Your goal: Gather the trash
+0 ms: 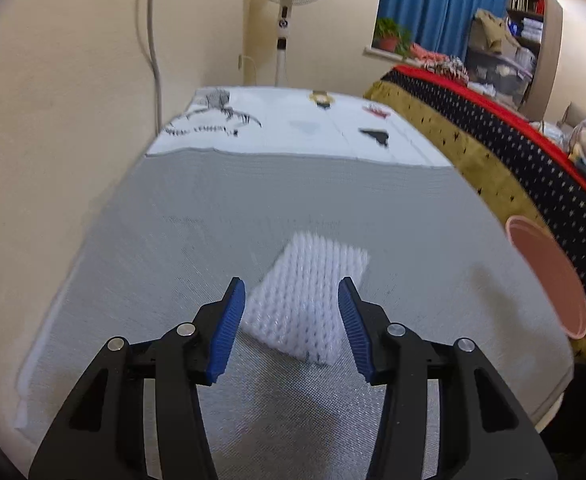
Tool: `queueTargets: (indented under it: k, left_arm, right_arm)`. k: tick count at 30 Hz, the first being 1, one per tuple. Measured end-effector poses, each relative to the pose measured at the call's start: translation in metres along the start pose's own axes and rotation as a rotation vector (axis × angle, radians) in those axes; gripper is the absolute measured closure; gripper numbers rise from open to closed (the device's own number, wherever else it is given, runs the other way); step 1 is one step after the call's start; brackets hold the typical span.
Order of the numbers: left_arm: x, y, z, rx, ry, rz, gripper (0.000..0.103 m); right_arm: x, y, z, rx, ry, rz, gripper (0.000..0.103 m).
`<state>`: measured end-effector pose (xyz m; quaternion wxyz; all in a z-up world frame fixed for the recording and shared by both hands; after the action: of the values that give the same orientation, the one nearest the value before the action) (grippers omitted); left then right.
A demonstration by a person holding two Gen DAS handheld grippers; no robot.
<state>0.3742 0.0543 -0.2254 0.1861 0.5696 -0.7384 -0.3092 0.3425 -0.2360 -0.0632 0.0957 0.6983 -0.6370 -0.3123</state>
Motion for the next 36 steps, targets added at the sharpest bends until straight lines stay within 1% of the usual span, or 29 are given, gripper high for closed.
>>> queueTargets:
  k: [4,5,6,8,9,10,11,14,18,23,24,27,29,32,36]
  left_arm:
    - [-0.002,-0.013,0.010,-0.019,0.014,-0.010,0.061]
    - [-0.002,-0.013,0.012,-0.015,0.008,-0.018,0.064]
    - [-0.001,-0.012,0.012,-0.008,0.004,-0.016,0.071]
    - [-0.001,-0.013,0.012,-0.007,-0.003,-0.017,0.079]
    - [0.000,-0.013,0.012,-0.004,-0.011,-0.021,0.088]
    - [-0.001,-0.013,0.012,-0.005,-0.015,-0.024,0.089]
    - [-0.001,-0.013,0.012,-0.004,-0.017,-0.026,0.094]
    - [-0.002,-0.013,0.011,-0.002,-0.032,-0.028,0.103]
    - [-0.005,-0.008,0.010,0.005,-0.035,-0.039,0.103]
    - [-0.007,0.010,-0.004,0.056,-0.052,-0.056,0.103]
    - [-0.008,0.014,-0.008,0.067,-0.049,-0.051,0.103]
    - [-0.012,0.012,-0.010,0.060,-0.025,-0.032,0.103]
    - [-0.015,0.015,-0.012,0.074,-0.024,-0.057,0.103]
    - [-0.013,0.027,-0.023,0.107,-0.020,-0.062,0.103]
    - [-0.003,0.053,-0.058,0.182,-0.049,-0.050,0.103]
  right_arm:
    - [-0.003,-0.004,0.001,-0.009,0.005,-0.004,0.095]
    - [-0.004,-0.005,0.001,-0.012,0.009,-0.006,0.095]
    - [-0.006,-0.006,0.002,-0.014,0.013,-0.008,0.095]
    - [-0.007,-0.009,0.003,-0.018,0.018,-0.011,0.095]
    - [-0.008,-0.009,0.003,-0.020,0.019,-0.012,0.095]
    - [-0.009,-0.009,0.003,-0.020,0.021,-0.013,0.095]
    - [-0.009,-0.009,0.003,-0.020,0.023,-0.013,0.095]
    - [-0.009,-0.010,0.004,-0.020,0.024,-0.012,0.095]
    - [-0.005,-0.008,0.003,-0.016,0.021,-0.006,0.095]
    - [-0.006,-0.007,0.002,-0.013,0.016,-0.009,0.095]
    - [-0.007,-0.007,0.002,-0.013,0.018,-0.013,0.095]
    - [-0.007,-0.006,0.003,-0.011,0.022,-0.018,0.095]
    - [-0.006,-0.005,0.002,-0.009,0.023,-0.017,0.095]
    - [-0.003,-0.005,0.001,-0.009,0.010,-0.013,0.095]
    - [-0.002,-0.004,-0.002,-0.003,-0.006,-0.020,0.095]
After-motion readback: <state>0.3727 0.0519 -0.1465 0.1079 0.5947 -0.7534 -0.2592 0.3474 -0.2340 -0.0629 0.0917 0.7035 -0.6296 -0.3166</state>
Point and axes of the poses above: each gripper's, at about its wrist camera, not at the fingertips, and y roughly against the way its jaws point, x to its right, z to its underside, the point moved 9 cm from there along -y, roughly the way its jaws point, and after that the axes turned 14 degrees about -y, right-handed, at the moved point
